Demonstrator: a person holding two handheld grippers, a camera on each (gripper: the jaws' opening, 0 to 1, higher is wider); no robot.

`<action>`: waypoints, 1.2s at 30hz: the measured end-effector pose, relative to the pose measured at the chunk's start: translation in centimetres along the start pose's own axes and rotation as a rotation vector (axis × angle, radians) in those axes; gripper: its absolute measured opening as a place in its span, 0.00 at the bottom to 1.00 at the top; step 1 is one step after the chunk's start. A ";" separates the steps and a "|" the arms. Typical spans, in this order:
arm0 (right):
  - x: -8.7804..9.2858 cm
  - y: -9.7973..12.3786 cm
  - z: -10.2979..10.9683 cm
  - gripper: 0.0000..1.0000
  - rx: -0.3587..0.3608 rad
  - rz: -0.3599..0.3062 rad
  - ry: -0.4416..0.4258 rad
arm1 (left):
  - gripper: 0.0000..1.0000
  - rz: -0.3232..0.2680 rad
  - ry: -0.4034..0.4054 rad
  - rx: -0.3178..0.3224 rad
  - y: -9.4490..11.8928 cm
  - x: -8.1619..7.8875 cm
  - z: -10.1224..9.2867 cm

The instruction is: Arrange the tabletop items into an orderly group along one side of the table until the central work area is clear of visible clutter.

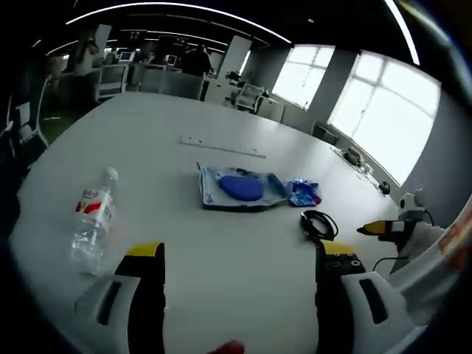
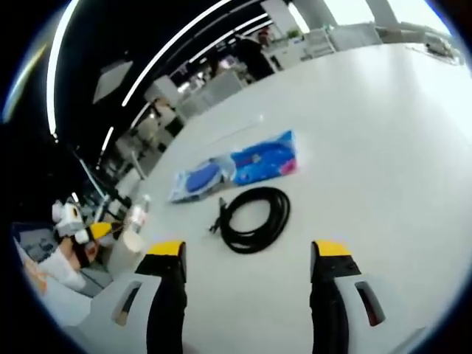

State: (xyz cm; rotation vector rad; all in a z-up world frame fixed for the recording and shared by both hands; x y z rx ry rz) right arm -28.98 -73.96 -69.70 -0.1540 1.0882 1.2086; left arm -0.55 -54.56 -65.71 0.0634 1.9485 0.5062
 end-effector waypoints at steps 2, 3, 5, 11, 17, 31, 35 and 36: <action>0.1 -0.1 0.0 0.67 0.003 0.002 -0.003 | 0.85 0.010 -0.018 -0.028 0.6 0.1 1.1; 0.1 -0.2 0.0 0.67 0.003 0.003 -0.004 | 0.85 0.013 -0.025 -0.037 0.7 0.1 1.4; 0.2 -0.3 0.0 0.67 0.002 0.006 -0.005 | 0.85 0.021 -0.045 -0.056 1.2 0.2 2.2; 0.9 -0.5 0.4 0.66 -0.009 0.026 -0.013 | 0.85 0.091 -0.141 -0.081 2.3 0.7 3.8; 1.3 -0.3 0.2 0.65 -0.010 0.029 -0.046 | 0.85 0.187 -0.278 -0.071 3.2 1.5 4.8; 1.5 -0.3 0.3 0.62 -0.008 0.025 -0.092 | 0.82 0.384 -0.407 -0.048 3.8 4.9 7.2; 1.5 -0.3 0.2 0.62 -0.007 0.020 -0.115 | 0.78 0.426 -0.408 -0.044 3.8 5.8 7.7; 1.4 -0.4 0.1 0.62 -0.007 0.016 -0.122 | 0.77 0.434 -0.407 -0.045 3.7 6.0 7.8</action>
Point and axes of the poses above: the point that each gripper's makers call its tool centre point, and the gripper's own axes: y roughly backward along the fingers, z roughly to its left, x roughly out of its underside, the point moved 2 cm from there along y, roughly backward along the fingers, and after that the axes turned 12 degrees about -z, right-handed, at the moved point
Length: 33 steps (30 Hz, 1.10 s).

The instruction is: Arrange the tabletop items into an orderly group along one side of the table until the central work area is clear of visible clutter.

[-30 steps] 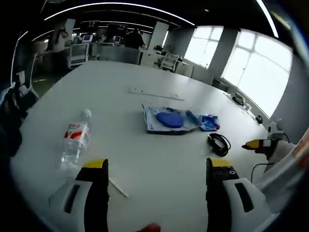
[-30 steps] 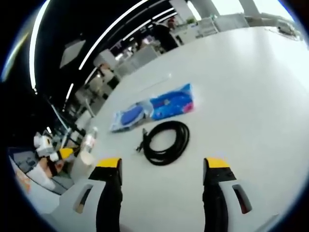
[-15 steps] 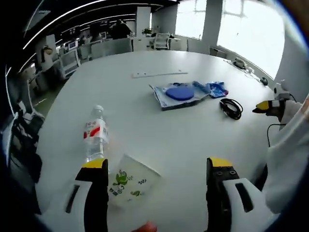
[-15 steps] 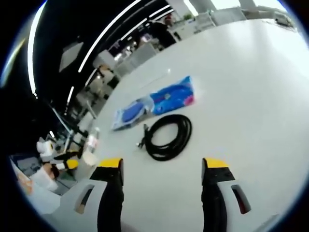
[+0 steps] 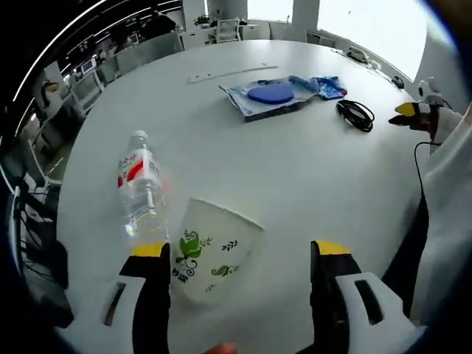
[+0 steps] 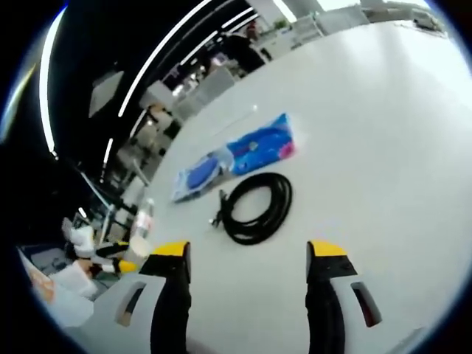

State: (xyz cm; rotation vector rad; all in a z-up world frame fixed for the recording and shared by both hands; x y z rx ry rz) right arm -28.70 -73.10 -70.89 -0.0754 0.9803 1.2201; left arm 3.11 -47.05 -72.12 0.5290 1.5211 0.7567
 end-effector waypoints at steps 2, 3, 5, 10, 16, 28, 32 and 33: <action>0.0 0.0 -0.1 0.61 0.001 -0.003 -0.005 | 0.76 0.022 -0.012 -0.011 -0.3 0.4 0.2; 0.0 0.0 -0.1 0.61 0.002 -0.004 -0.006 | 0.75 0.044 -0.027 -0.015 -0.5 0.9 0.4; -0.1 0.0 -0.1 0.61 0.003 -0.005 -0.007 | 0.72 0.063 -0.053 -0.016 -0.8 1.2 0.5; 0.1 0.2 -0.3 0.60 0.010 -0.011 -0.037 | 0.61 0.095 -0.076 -0.011 -1.9 2.5 0.7; 0.0 0.2 -0.4 0.58 0.016 -0.020 -0.063 | 0.44 0.064 -0.001 -0.049 -2.2 2.6 1.0; -0.2 -0.1 0.0 0.57 0.003 -0.023 -0.067 | 0.41 0.012 -0.046 -0.040 -2.0 1.5 0.1; -0.3 0.1 -0.1 0.56 0.007 -0.030 -0.070 | 0.41 -0.146 0.098 -0.030 -1.8 -1.7 -0.4; -0.3 0.1 -0.1 0.56 0.008 -0.031 -0.071 | 0.41 -0.180 0.120 -0.030 -1.6 -2.5 -0.4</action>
Point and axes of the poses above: the point that each gripper's makers call its tool centre point, and the gripper's own axes: y roughly backward along the fingers, z roughly to its left, x roughly out of its underside, the point moved 2 cm from there along y, roughly backward along the fingers, and after that the axes turned 12 degrees about -z, right-handed, at the moved point
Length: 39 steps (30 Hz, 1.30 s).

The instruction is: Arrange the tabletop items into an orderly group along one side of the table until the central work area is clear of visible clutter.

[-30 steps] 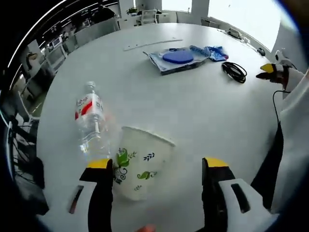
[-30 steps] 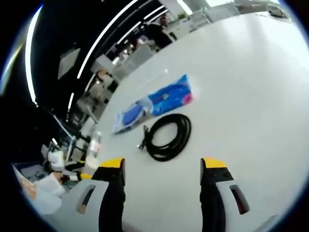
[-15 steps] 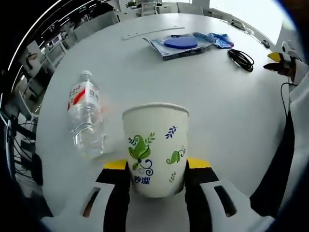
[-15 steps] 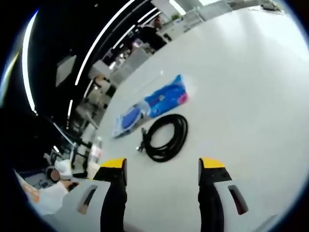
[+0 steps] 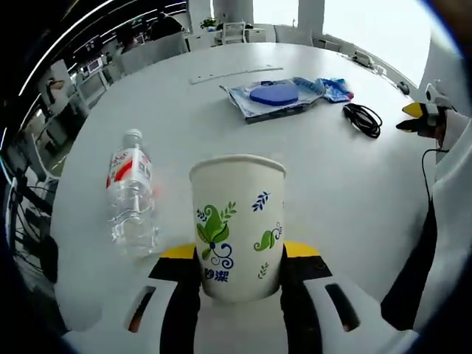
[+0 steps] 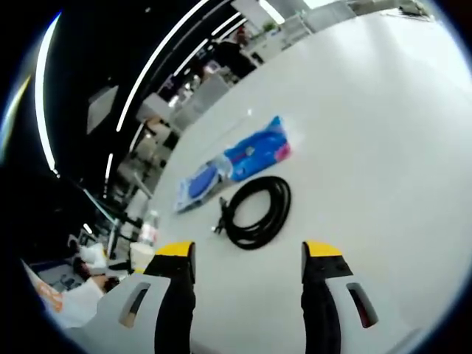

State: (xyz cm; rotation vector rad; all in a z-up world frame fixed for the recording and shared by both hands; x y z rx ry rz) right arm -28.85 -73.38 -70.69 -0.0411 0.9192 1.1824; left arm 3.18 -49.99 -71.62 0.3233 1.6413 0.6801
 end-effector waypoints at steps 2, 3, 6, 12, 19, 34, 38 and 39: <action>-0.1 0.0 0.1 0.56 -0.002 -0.004 -0.003 | 0.41 -0.102 0.060 -0.001 0.1 -2.4 -0.1; -0.1 0.0 0.1 0.56 -0.004 -0.005 -0.003 | 0.41 -0.155 0.090 0.006 0.2 -3.7 -0.3; -0.3 -0.1 0.4 0.56 -0.014 -0.012 -0.002 | 0.41 -0.328 0.187 0.030 0.8 -8.0 -0.8; -0.5 -0.2 1.3 0.56 -0.042 -0.015 0.009 | 0.41 -0.550 0.140 0.109 2.5 -15.3 -3.3; -1.3 0.0 2.5 0.56 -0.076 -0.044 -0.004 | 0.41 -0.675 0.147 0.214 3.0 -18.7 -6.7; -7.0 1.3 15.7 0.64 -0.544 -0.177 -0.124 | 0.41 -0.614 0.180 0.603 2.6 -17.6 -18.1; -6.4 2.4 21.2 0.64 -0.737 -0.100 0.018 | 0.41 -0.616 0.151 0.685 3.0 -18.0 -20.2; -6.1 2.5 22.4 0.64 -0.771 -0.088 0.072 | 0.41 -0.607 0.139 0.721 3.1 -18.0 -20.9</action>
Point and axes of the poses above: the point that each gripper's makers call its tool centre point, and the gripper's own axes: y roughly backward along the fingers, z roughly to its left, x roughly out of its underside, the point moved 2 cm from there along y, roughly backward along the fingers, and after that the axes turned 12 degrees about -z, right-handed, at the moved point
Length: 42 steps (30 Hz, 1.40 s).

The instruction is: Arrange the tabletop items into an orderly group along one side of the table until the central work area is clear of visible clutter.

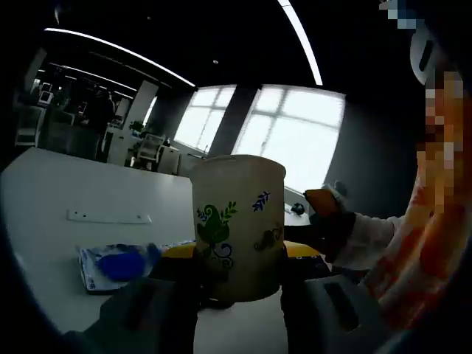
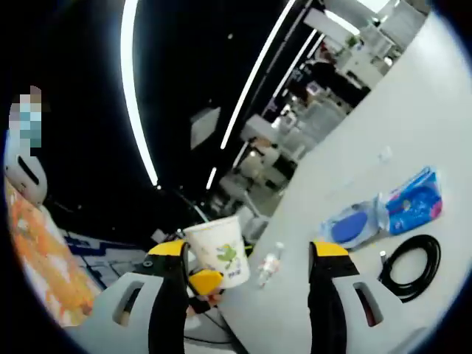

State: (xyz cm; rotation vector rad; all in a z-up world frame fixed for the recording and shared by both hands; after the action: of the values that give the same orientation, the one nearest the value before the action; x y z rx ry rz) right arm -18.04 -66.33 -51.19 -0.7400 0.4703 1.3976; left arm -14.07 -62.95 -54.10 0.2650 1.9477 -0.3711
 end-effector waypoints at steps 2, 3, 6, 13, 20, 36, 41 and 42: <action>0.8 -0.7 1.1 0.64 -0.059 0.055 0.039 | 0.41 0.015 -0.006 0.050 -0.3 0.2 -0.9; 1.1 -0.9 1.3 0.64 -0.073 0.074 0.051 | 0.41 0.021 -0.003 0.089 -0.4 0.2 -1.5; 2.4 -1.1 1.5 0.63 -0.108 0.146 0.086 | 0.41 0.028 -0.001 0.176 -0.3 -0.1 -2.9; 3.2 -1.0 2.8 0.50 -0.185 0.216 0.155 | 0.41 0.078 -0.023 0.232 0.5 0.1 -3.6; 2.8 -1.1 2.3 0.40 -0.169 0.194 0.181 | 0.40 0.092 -0.070 0.171 0.7 -0.1 -2.5; 2.4 0.6 -2.6 0.40 0.021 0.502 0.724 | 0.39 0.275 -0.389 0.105 3.3 -5.4 -0.6; 4.0 0.2 -2.5 0.40 0.006 0.546 0.734 | 0.39 0.375 -0.480 0.292 1.2 -4.4 -4.5; 4.4 0.0 -2.4 0.40 0.002 0.559 0.743 | 0.40 0.403 -0.470 0.339 1.1 -3.7 -5.3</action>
State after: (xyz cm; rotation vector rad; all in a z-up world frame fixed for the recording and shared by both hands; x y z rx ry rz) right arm -17.15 -64.91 -55.86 -1.1848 1.3371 1.5976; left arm -16.71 -60.03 -48.88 0.7102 1.3249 -0.4475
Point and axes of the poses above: the point that each gripper's makers call its tool centre point, and the gripper's own axes: y roughly backward along the fingers, z roughly to its left, x roughly out of its underside, the point moved 2 cm from there along y, roughly backward along the fingers, and after that the axes turned 12 degrees about -z, right-handed, at the moved point
